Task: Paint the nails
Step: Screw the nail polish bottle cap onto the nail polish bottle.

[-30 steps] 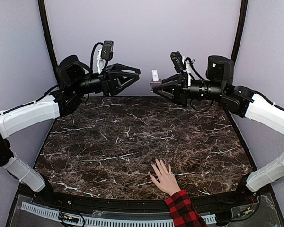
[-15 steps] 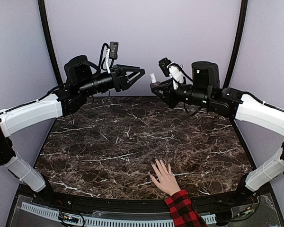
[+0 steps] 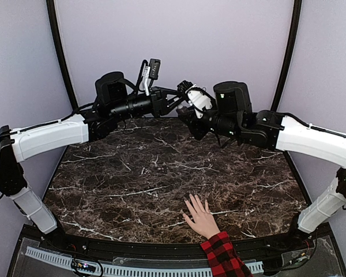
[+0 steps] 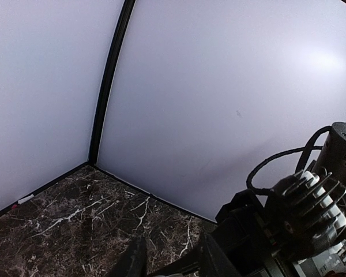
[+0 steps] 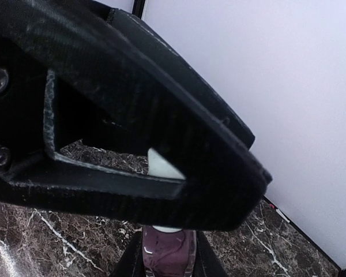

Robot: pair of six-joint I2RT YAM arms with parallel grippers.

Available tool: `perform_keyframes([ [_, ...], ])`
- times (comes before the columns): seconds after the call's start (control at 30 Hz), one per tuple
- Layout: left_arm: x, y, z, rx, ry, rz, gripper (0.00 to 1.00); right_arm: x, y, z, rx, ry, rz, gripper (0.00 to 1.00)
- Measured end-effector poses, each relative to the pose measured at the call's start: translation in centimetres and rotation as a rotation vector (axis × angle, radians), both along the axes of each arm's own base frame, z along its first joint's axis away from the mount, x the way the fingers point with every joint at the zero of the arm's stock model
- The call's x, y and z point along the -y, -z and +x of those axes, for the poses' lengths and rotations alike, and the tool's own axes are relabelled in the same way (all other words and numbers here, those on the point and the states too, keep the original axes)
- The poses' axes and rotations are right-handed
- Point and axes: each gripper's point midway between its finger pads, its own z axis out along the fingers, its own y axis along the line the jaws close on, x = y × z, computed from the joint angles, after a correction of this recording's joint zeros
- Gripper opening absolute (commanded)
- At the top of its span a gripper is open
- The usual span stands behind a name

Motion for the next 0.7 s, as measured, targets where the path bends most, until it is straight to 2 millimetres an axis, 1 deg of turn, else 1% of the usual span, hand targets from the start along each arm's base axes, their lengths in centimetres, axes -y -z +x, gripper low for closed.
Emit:
perform_keyframes([
  [0.13,0.02,0.07,0.03,-0.008,0.002,-0.002,0.22,0.20,-0.12,0.22,0.017,0.021,-0.016,0.00],
  [0.23,0.03,-0.11,0.07,-0.011,0.003,-0.006,0.22,0.37,-0.31,0.39,0.027,0.034,-0.020,0.00],
  [0.27,0.07,-0.18,0.09,-0.012,0.004,-0.007,0.24,0.42,-0.37,0.43,0.030,0.037,-0.022,0.00],
  [0.3,0.14,-0.25,0.12,-0.013,0.006,-0.009,0.29,0.51,-0.47,0.51,0.034,0.044,-0.023,0.00],
  [0.37,0.24,-0.28,0.10,-0.017,0.013,-0.011,0.35,0.62,-0.54,0.60,0.039,0.051,-0.026,0.00],
  [0.47,0.49,-0.23,0.08,-0.027,0.023,-0.010,0.37,0.76,-0.60,0.73,0.047,0.061,-0.032,0.00],
  [0.53,0.59,-0.13,0.09,-0.034,0.028,-0.008,0.34,0.86,-0.65,0.80,0.050,0.066,-0.036,0.00],
  [0.57,0.66,-0.15,0.10,-0.036,0.031,-0.008,0.29,0.89,-0.70,0.82,0.052,0.068,-0.037,0.00],
  [0.6,0.76,-0.18,0.12,-0.037,0.035,-0.008,0.27,0.90,-0.78,0.83,0.053,0.069,-0.036,0.00],
  [0.67,0.82,-0.08,0.22,-0.041,0.035,-0.007,0.17,0.90,-0.93,0.84,0.056,0.069,-0.036,0.00],
  [0.7,0.79,-0.04,0.27,-0.043,0.035,-0.006,0.15,0.90,-0.97,0.84,0.057,0.069,-0.036,0.00],
])
